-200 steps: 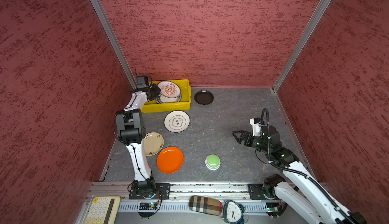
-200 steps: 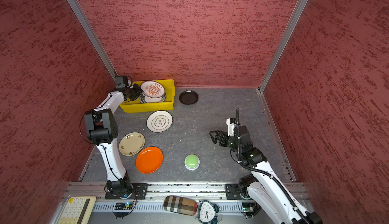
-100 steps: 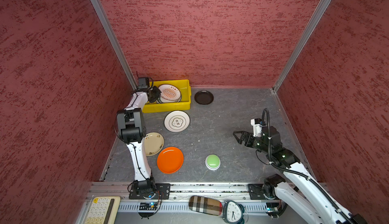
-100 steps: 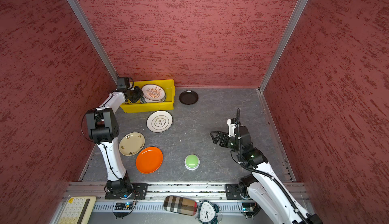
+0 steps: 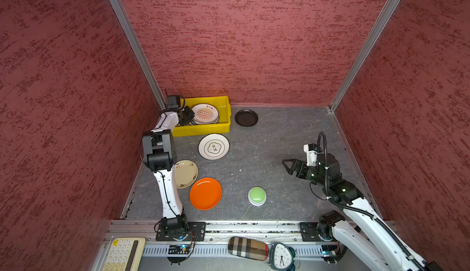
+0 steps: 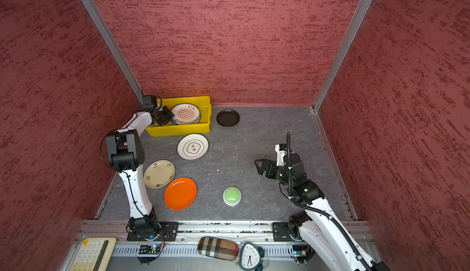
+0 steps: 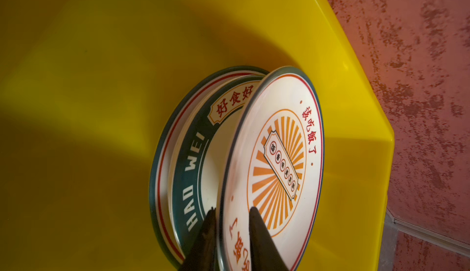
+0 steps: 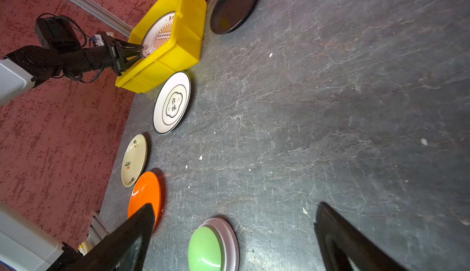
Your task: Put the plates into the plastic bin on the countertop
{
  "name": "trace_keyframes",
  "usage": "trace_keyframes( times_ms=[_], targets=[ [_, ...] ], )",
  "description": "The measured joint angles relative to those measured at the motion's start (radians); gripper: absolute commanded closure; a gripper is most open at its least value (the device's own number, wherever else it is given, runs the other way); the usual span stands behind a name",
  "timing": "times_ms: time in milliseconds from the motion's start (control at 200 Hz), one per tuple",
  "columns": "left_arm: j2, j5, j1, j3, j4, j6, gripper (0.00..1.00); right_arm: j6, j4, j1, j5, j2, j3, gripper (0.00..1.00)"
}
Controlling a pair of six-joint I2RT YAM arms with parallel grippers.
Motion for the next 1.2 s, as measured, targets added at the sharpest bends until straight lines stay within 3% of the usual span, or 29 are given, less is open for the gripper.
trace_keyframes(
  times_ms=[60, 135, 261, 316, 576, 711, 832, 997, 1202],
  targets=[
    [0.0, -0.001, 0.001, 0.005, -0.003, 0.012, 0.68, 0.0, -0.004, 0.0, 0.0, -0.001, 0.0, 0.01],
    [0.0, -0.002, 0.001, 0.009, -0.002, 0.019, 0.55, 0.0, -0.009, 0.0, 0.0, -0.002, 0.0, 0.01],
    [0.0, -0.019, 0.002, 0.022, -0.011, 0.041, 0.56, 0.0, -0.016, 0.0, 0.0, -0.006, 0.0, 0.01],
    [0.0, -0.027, 0.004, 0.037, -0.022, 0.052, 0.49, 0.0, -0.02, 0.0, 0.0, -0.006, 0.002, 0.01],
    [-0.053, -0.074, 0.014, 0.04, -0.034, 0.082, 0.44, 0.002, -0.021, 0.0, 0.0, -0.014, 0.002, 0.01],
    [-0.209, -0.087, 0.022, -0.151, 0.02, 0.077, 0.42, 0.003, -0.019, 0.0, 0.0, -0.014, 0.002, 0.01],
    [-0.434, -0.098, 0.023, -0.389, 0.11, 0.05, 0.35, 0.013, -0.014, 0.0, -0.002, -0.013, 0.002, 0.01],
    [-0.774, -0.121, -0.001, -0.714, 0.232, 0.014, 0.16, 0.034, 0.038, 0.0, -0.029, 0.007, 0.002, 0.01],
    [-1.127, -0.125, -0.055, -1.036, 0.282, -0.006, 0.02, 0.061, 0.152, 0.0, -0.111, 0.1, 0.003, 0.01]
  ],
)
